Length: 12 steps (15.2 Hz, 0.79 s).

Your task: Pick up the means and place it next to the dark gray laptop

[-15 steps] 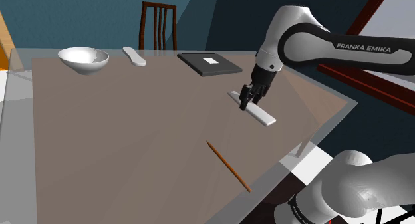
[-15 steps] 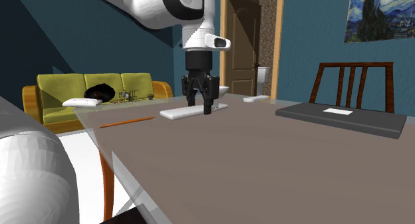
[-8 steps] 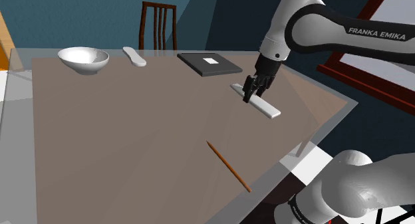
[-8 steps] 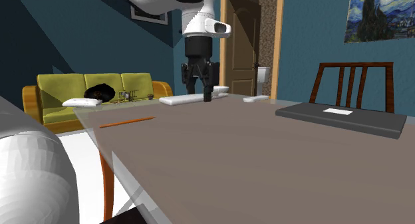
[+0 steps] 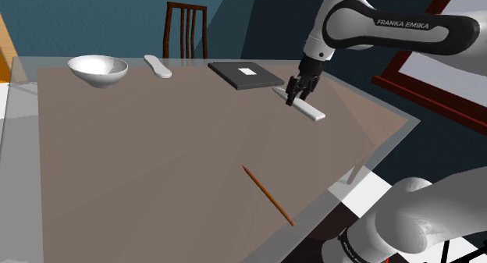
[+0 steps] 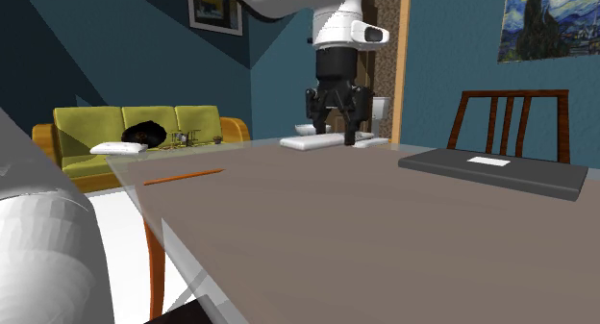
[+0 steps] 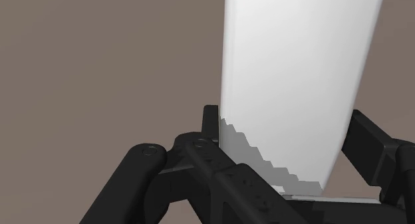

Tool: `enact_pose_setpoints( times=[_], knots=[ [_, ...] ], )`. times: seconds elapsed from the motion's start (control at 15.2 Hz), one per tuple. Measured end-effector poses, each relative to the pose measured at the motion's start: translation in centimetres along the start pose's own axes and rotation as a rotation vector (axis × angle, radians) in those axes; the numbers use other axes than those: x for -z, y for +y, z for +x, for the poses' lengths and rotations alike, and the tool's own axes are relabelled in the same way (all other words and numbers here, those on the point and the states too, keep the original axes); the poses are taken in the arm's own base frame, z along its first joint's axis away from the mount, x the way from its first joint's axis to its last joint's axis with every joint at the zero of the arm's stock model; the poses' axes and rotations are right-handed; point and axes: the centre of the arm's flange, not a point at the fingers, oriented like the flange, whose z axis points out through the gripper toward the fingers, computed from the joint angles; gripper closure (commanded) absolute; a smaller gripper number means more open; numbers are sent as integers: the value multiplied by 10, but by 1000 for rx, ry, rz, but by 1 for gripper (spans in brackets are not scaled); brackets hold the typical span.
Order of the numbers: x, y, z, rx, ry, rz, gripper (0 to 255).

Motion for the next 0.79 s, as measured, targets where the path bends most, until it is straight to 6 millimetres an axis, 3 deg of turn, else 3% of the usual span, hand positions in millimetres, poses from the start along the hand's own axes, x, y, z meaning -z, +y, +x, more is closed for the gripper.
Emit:
enact_pose_setpoints(
  times=[0.79],
  knots=[
    [-2, 120, 96, 0, 0, 1, 255]
  ],
)
